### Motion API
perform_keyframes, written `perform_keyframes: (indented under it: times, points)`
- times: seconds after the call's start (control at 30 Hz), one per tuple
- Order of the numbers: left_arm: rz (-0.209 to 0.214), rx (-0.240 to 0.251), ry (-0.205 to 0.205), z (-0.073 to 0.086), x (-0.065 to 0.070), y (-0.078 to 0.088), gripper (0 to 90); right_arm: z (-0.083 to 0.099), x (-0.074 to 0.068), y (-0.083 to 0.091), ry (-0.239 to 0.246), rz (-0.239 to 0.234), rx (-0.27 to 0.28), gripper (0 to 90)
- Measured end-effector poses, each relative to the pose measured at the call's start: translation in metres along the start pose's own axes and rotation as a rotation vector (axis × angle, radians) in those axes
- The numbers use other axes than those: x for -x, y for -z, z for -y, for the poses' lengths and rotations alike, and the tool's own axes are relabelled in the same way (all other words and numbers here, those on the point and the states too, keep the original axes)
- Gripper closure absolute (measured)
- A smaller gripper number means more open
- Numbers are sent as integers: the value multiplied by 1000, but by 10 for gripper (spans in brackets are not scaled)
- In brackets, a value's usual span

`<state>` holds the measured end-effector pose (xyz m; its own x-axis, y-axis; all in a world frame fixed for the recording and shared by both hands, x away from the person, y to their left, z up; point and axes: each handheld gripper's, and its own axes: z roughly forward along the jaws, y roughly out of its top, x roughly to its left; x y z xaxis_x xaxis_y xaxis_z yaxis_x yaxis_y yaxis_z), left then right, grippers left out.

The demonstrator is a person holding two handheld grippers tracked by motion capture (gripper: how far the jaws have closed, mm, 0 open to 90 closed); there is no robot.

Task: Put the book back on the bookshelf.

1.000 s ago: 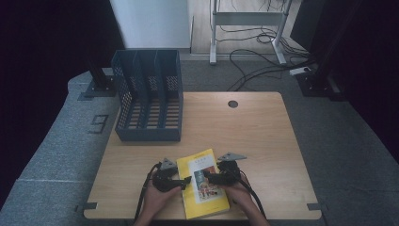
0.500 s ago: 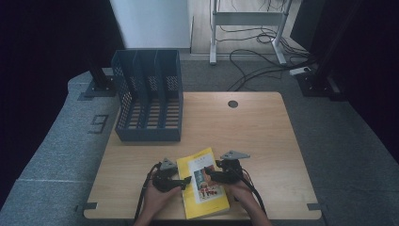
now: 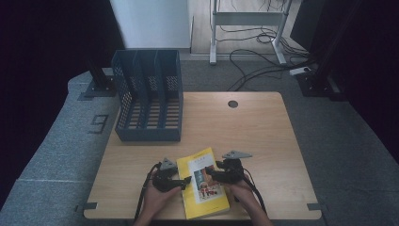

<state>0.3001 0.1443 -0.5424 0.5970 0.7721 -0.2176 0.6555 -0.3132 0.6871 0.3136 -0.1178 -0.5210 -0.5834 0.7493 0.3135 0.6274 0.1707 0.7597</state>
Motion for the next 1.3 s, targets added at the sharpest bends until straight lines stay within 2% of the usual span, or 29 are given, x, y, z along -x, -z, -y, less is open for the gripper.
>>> perform_keyframes:
  times: [0.2, 0.33, 0.47, 0.67, 0.87, 1.03, 1.17, 1.3]
  points:
    - [2, 5, 1, 1, 0, 0, 246, -2, -3, 4, 5, -20, 8, 433]
    - [3, 6, 2, 1, -1, 0, 241, -4, -8, 6, 19, -8, 7, 431]
    - [5, 5, 2, 1, -1, 0, 240, -7, -14, 9, 38, -20, 20, 432]
    - [3, 10, 2, 1, -1, -1, 235, -7, -15, 9, 50, -9, 5, 437]
    - [1, 11, -1, 1, -1, -1, 234, -5, -5, 6, 0, -10, -21, 471]
    - [-2, 13, -3, 1, 0, -1, 234, -4, 1, 3, -23, -14, -37, 470]
    - [-2, 13, -2, 1, 0, -1, 234, -3, 4, 4, -53, -46, -29, 476]
    - [0, 13, -1, 1, -1, -1, 233, -6, 1, 9, -44, -88, -7, 485]
